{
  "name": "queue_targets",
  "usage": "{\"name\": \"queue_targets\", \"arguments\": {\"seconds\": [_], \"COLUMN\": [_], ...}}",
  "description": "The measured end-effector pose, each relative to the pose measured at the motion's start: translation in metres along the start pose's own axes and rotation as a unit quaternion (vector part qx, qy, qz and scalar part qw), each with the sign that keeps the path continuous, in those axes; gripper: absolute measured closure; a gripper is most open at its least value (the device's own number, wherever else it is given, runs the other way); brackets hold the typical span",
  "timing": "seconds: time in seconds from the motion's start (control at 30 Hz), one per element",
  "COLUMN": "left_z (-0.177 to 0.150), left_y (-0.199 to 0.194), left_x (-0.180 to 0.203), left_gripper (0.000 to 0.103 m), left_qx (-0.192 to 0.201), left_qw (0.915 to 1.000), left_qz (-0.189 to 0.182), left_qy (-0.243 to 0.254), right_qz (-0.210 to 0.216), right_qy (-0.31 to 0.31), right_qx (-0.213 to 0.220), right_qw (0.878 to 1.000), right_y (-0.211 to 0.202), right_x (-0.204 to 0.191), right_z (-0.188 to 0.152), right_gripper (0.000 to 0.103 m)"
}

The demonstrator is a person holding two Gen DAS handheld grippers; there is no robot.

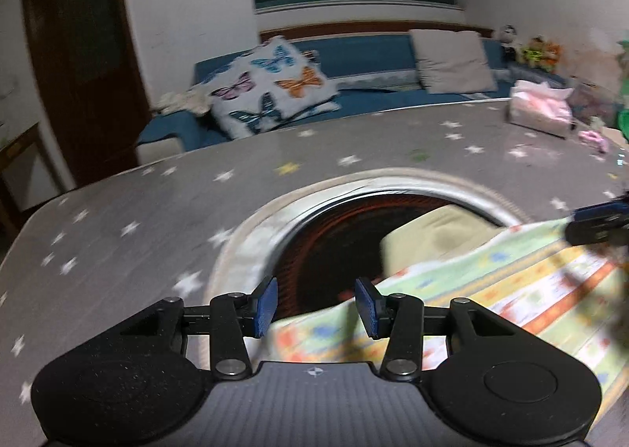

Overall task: Fold clothes
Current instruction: 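Move the right tool to the bundle edge and grasp it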

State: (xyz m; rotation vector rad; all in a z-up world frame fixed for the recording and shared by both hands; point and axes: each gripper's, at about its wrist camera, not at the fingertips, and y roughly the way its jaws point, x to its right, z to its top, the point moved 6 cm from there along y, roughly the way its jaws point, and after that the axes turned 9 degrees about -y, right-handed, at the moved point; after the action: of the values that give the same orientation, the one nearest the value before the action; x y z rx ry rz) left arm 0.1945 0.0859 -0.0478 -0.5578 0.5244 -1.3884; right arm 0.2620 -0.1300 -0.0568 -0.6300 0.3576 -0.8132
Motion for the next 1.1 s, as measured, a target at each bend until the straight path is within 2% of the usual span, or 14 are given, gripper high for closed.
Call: {"name": "queue_targets", "arguments": {"seconds": [0.13, 0.23, 0.33, 0.43, 0.57, 0.6, 0.67, 0.73, 0.9, 1.0, 1.1], "left_z": [0.01, 0.007, 0.004, 0.002, 0.004, 0.004, 0.004, 0.003, -0.001, -0.004, -0.007], "left_y": [0.005, 0.019, 0.024, 0.026, 0.017, 0.014, 0.008, 0.001, -0.014, -0.022, -0.03], "left_x": [0.021, 0.024, 0.023, 0.021, 0.017, 0.015, 0.013, 0.011, 0.003, -0.002, -0.009], "left_gripper": [0.056, 0.056, 0.056, 0.055, 0.043, 0.042, 0.033, 0.024, 0.01, 0.001, 0.0], "left_qx": [0.001, -0.013, -0.016, -0.019, -0.012, -0.01, -0.006, -0.002, 0.008, 0.013, 0.017], "left_qw": [0.9997, 0.9996, 0.9996, 0.9996, 0.9999, 0.9999, 0.9999, 1.0, 0.9999, 0.9998, 0.9996], "left_qz": [-0.023, -0.017, -0.014, -0.013, -0.01, -0.01, -0.01, -0.007, -0.002, 0.003, 0.003], "left_qy": [0.011, 0.018, 0.016, 0.015, 0.007, 0.005, 0.001, -0.001, -0.008, -0.015, -0.024], "right_qz": [0.006, 0.001, -0.01, -0.014, -0.016, -0.015, -0.01, -0.005, 0.0, 0.005, 0.013], "right_qy": [-0.011, -0.011, -0.009, -0.012, -0.024, -0.028, -0.036, -0.045, -0.071, -0.082, -0.093], "right_qx": [-0.001, -0.008, -0.023, -0.02, -0.009, -0.007, -0.003, -0.001, 0.006, 0.01, 0.01], "right_qw": [1.0, 1.0, 1.0, 1.0, 1.0, 0.999, 0.999, 0.999, 0.997, 0.997, 0.996], "right_y": [0.018, 0.032, 0.043, 0.038, 0.024, 0.02, 0.013, 0.007, -0.008, -0.017, -0.022], "right_x": [-0.014, -0.019, -0.016, -0.016, -0.023, -0.026, -0.034, -0.042, -0.064, -0.078, -0.093], "right_z": [0.009, 0.01, 0.003, 0.003, 0.006, 0.008, 0.008, 0.008, 0.004, 0.0, -0.004], "right_gripper": [0.07, 0.078, 0.078, 0.078, 0.077, 0.076, 0.072, 0.055, 0.046, 0.044, 0.037]}}
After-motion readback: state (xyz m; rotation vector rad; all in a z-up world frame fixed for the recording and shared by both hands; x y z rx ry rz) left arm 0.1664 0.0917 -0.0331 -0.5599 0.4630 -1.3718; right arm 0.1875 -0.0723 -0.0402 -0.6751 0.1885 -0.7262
